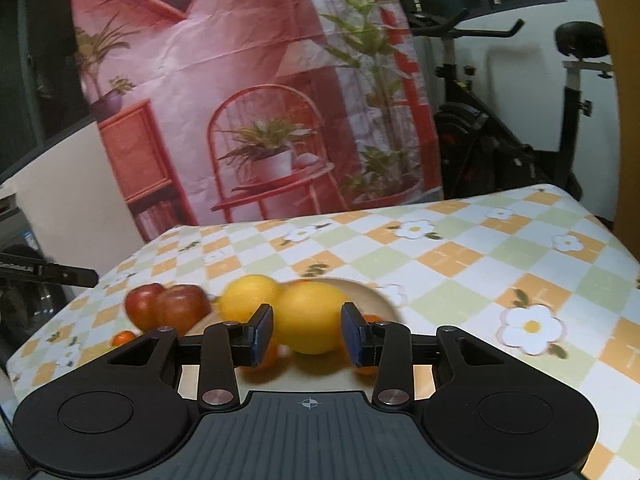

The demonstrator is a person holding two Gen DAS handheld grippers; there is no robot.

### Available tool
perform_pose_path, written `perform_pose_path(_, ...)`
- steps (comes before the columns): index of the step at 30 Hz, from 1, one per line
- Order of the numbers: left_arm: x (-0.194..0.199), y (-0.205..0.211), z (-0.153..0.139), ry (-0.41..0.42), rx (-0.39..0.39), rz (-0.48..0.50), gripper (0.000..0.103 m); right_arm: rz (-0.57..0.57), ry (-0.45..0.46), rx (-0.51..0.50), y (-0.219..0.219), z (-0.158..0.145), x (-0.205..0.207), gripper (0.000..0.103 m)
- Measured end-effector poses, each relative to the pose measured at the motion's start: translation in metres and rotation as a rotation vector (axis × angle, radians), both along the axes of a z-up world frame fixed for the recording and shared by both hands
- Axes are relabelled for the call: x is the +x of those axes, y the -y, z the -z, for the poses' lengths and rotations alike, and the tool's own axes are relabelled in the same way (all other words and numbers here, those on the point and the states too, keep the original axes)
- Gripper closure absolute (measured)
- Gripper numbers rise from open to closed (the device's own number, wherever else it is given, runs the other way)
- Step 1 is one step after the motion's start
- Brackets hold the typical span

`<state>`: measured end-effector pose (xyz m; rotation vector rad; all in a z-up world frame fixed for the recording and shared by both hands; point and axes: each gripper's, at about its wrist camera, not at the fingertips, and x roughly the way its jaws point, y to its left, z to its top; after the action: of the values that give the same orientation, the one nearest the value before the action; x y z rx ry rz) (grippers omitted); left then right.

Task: Organize fruits
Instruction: 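Open the left tool over the plate while the right tool releases the tangerine there, then move both tools back to the green round fruits at the pile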

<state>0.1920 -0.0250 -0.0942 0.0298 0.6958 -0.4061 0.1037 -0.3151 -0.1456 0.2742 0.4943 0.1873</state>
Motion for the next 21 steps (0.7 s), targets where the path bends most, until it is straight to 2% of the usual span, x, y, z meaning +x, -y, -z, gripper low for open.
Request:
perform_pose_path(6, -0.012, -0.015, -0.004, 0.025, 0.048, 0.012, 0.063, -0.09, -0.026, -0.032, -0.04, -0.007, 0.009, 0.067)
perform_pose_path(12, -0.02, -0.026, 0.004, -0.005, 0.013, 0.015, 0.063, -0.146, -0.064, -0.069, -0.075, -0.008, 0.014, 0.067)
perform_pose_path(21, -0.031, -0.007, 0.027, -0.044, -0.003, 0.113, 0.063, -0.15, -0.096, -0.065, -0.099, -0.008, 0.004, 0.067)
